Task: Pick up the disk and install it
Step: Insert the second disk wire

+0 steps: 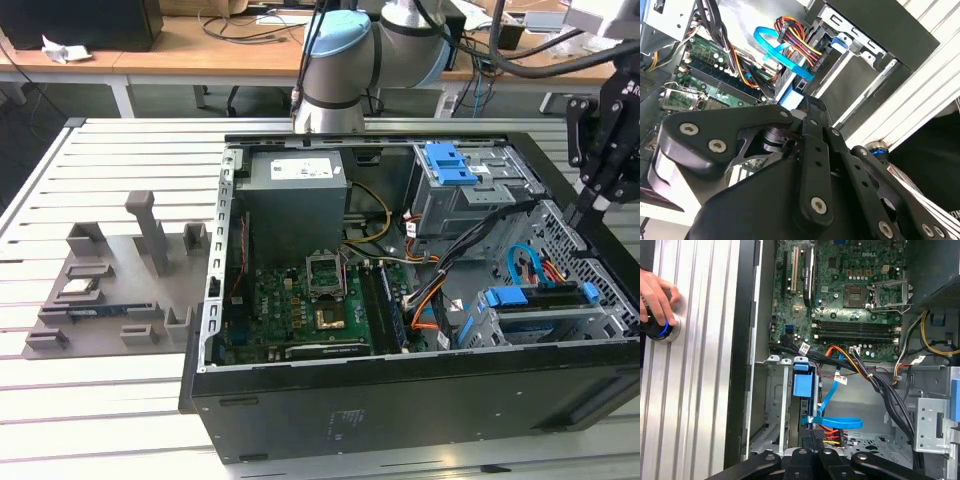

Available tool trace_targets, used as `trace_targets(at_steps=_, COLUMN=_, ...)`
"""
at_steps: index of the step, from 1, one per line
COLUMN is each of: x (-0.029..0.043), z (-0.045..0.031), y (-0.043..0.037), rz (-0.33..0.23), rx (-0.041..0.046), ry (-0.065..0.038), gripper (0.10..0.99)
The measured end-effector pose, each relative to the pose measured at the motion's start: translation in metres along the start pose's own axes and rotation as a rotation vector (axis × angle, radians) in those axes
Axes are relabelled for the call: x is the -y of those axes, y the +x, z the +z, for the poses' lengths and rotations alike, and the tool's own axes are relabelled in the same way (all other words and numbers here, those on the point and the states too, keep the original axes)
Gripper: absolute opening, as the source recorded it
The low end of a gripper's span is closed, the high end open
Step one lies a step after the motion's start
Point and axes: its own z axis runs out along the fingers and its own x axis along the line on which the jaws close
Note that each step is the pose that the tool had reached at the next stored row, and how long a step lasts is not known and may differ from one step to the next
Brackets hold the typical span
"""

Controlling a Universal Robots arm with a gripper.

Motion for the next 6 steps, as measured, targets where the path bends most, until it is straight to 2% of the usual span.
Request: trace_targets(at_steps=6, x=-0.0001, z=-0.0006, y=0.0, rz=0.0, rx=-0.0001, ry=0.0, gripper=0.106)
